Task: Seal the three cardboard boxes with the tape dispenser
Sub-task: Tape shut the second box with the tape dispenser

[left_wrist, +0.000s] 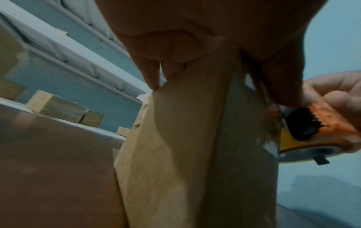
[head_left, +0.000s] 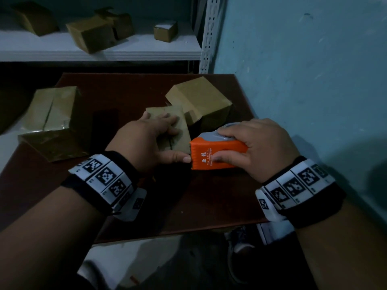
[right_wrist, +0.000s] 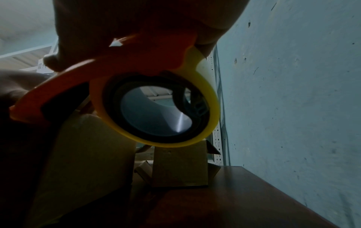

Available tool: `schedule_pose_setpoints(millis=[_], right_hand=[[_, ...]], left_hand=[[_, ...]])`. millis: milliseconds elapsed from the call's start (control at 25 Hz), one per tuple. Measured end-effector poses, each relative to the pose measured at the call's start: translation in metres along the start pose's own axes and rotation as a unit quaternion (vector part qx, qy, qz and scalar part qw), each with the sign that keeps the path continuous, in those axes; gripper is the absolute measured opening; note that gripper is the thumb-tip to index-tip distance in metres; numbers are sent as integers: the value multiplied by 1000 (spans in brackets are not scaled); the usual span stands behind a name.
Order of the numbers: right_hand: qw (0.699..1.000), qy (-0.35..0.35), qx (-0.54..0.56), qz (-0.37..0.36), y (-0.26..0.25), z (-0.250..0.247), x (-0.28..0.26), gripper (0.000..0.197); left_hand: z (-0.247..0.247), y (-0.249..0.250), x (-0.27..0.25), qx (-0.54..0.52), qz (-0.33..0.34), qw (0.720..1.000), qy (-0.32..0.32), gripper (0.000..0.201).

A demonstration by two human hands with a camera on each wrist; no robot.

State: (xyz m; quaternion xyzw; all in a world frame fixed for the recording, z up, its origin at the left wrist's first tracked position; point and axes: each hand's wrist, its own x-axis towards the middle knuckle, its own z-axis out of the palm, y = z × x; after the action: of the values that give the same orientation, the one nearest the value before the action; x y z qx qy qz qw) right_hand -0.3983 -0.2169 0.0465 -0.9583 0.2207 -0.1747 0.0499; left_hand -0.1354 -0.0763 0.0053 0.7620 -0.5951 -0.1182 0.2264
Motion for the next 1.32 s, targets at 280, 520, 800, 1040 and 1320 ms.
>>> schedule_pose_setpoints(millis=[280,520,800,1040,1320], right_hand=[[998,-23,-2,56,17,-19,-2,77],[996,-33,-22,84,18,-25,-3,80],[959,-113,-88,243,-6,-15,18,52],[946,-18,-50,319,14,-20,7,57],[961,-106,-38,254,0,9,9,51]], left_hand=[[3,9,-5,13,7,1000,23,120],[-4,21,-10,2,-44,999,-1,109],[6,10,-8,13,-3,999,32,109],[-1,19,-11,-25,-14,999,29,100],[2,10,-4,-60,-44,997,37,50]])
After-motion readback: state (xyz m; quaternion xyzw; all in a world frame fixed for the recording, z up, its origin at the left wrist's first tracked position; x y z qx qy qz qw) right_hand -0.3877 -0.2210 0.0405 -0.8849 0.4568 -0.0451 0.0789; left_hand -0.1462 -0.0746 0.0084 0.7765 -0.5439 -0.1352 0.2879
